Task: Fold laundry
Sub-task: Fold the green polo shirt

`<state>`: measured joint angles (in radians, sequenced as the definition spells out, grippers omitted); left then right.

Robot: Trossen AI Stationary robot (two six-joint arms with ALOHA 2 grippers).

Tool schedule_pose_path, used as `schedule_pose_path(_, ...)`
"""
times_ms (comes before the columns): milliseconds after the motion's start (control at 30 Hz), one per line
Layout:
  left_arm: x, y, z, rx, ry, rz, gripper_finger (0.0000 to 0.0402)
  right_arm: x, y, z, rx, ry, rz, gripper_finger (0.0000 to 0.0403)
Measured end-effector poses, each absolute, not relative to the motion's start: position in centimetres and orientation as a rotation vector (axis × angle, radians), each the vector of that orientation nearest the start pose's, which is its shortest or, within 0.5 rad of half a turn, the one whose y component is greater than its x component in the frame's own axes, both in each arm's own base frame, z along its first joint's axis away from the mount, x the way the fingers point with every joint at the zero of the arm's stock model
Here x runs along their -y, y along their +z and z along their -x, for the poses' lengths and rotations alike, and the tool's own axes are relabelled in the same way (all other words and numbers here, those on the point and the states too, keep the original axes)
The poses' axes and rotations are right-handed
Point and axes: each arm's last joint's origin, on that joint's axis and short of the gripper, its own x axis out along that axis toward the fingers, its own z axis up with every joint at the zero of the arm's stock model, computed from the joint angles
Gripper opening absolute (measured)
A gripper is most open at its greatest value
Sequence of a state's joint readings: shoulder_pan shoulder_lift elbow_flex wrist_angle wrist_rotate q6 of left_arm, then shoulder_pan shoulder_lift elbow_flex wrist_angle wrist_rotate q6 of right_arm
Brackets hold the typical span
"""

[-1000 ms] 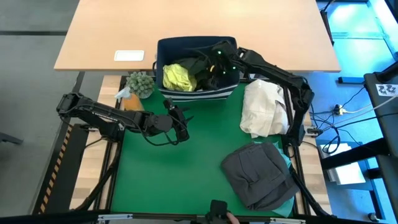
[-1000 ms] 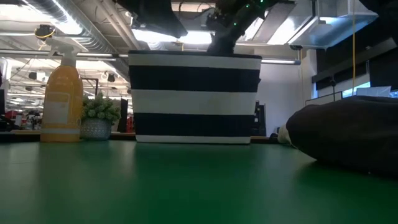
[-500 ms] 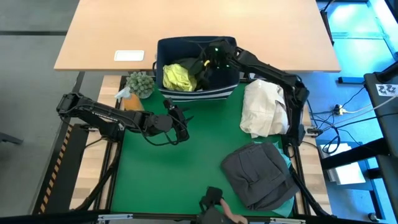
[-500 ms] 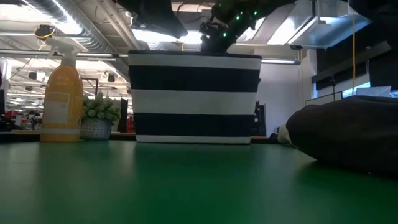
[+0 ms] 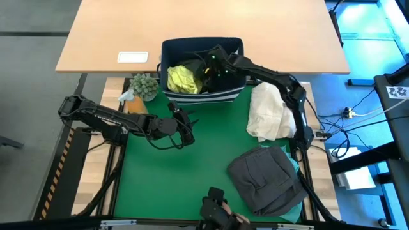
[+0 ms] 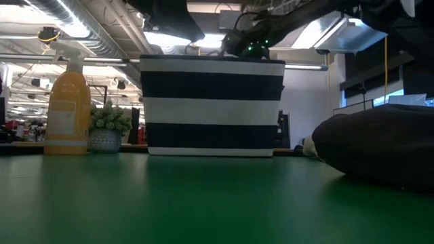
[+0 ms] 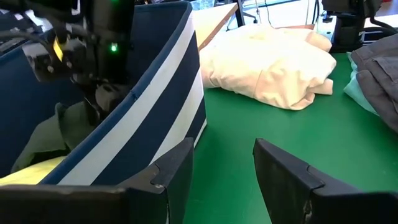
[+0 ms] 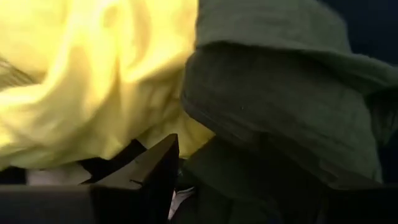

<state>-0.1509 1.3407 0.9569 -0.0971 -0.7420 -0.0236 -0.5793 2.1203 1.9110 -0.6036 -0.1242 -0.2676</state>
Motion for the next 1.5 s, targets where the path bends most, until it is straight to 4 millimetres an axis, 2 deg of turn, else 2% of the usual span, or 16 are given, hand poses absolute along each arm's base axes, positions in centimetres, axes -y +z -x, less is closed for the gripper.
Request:
schedule_pose_path(167,2.3,28.3,-28.8,-0.441,0.582,-0.213,0.0163,26.0,25.7,-40.6,-0.816,-0.316,-0.032,0.0221)
schedule_pose_path(267,2.3,28.3,-28.8,-0.442,0.582,-0.216,0.0163,26.0,25.8,-40.7,-0.800,-0.315,-0.026,0.0200)
schedule_pose_path(667,2.5,28.3,-28.8,-0.443,0.571,-0.218,0.0163,26.3,26.8,-41.0,-0.710,-0.312,0.017,0.0010)
schedule_pose_path(767,2.7,28.3,-28.8,-0.442,0.563,-0.220,0.0163,26.1,27.9,-40.8,-0.677,-0.315,0.041,0.0016)
schedule_pose_path(867,3.0,28.3,-28.8,-0.441,0.553,-0.222,0.0163,25.7,29.8,-40.2,-0.637,-0.323,0.061,0.0008)
schedule_pose_path(1100,3.2,28.3,-28.7,-0.440,0.543,-0.224,0.0163,23.5,37.4,-37.0,-0.473,-0.352,0.149,0.0003)
schedule_pose_path(1233,3.2,28.3,-28.7,-0.440,0.544,-0.223,0.0163,21.8,40.4,-35.3,-0.411,-0.318,0.159,0.0002)
schedule_pose_path(1367,3.2,28.3,-28.7,-0.438,0.545,-0.218,0.0163,20.6,40.0,-35.1,-0.481,-0.227,0.103,0.0009)
schedule_pose_path(1500,3.2,28.3,-28.7,-0.438,0.545,-0.216,0.0163,20.5,37.3,-35.5,-0.599,-0.184,0.076,0.0037)
